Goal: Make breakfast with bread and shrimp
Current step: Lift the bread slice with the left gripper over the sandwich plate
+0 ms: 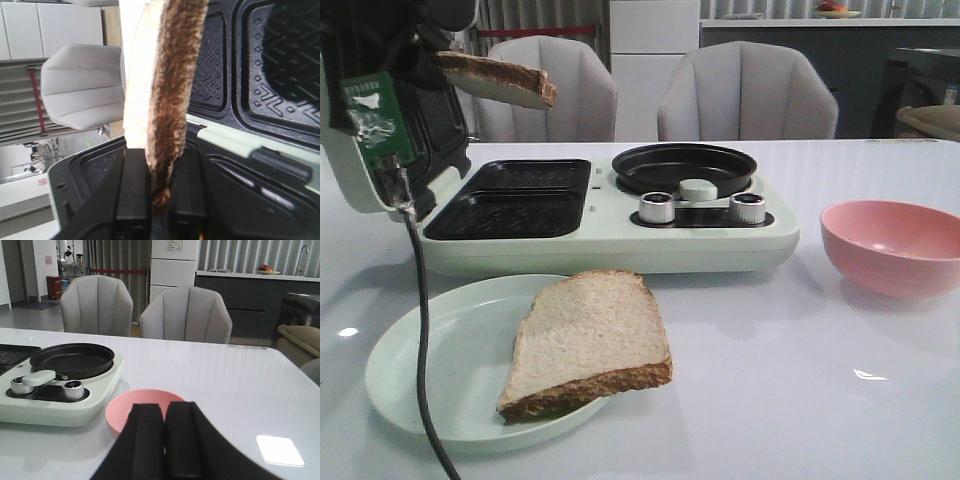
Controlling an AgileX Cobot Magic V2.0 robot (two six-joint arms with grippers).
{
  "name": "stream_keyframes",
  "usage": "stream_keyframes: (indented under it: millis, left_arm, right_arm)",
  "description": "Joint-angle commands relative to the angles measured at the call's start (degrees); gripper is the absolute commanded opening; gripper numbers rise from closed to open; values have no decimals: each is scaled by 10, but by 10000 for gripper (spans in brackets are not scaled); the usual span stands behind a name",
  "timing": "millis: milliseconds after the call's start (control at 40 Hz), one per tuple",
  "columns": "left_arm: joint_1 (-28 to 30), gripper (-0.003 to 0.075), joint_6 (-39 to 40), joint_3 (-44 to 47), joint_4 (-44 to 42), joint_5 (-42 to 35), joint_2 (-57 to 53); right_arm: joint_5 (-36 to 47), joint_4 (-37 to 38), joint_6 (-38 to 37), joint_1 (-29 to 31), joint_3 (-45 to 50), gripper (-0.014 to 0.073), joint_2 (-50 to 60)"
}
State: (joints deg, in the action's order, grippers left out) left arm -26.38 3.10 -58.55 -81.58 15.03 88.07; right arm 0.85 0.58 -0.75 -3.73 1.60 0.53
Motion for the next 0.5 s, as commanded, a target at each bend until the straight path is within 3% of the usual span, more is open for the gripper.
stream_keyframes:
  millis: [0,200,475]
  left_arm:
    - [24,112,24,-47,-15,-42,18]
    - [47,112,46,-104,-15,-98,90]
    - [59,112,48,-164,-15,-115,175]
  right_arm:
    - [45,8,2,0,-3,141,11]
    - [45,8,2,0,-3,141,11]
    - [45,8,2,0,-3,141,11]
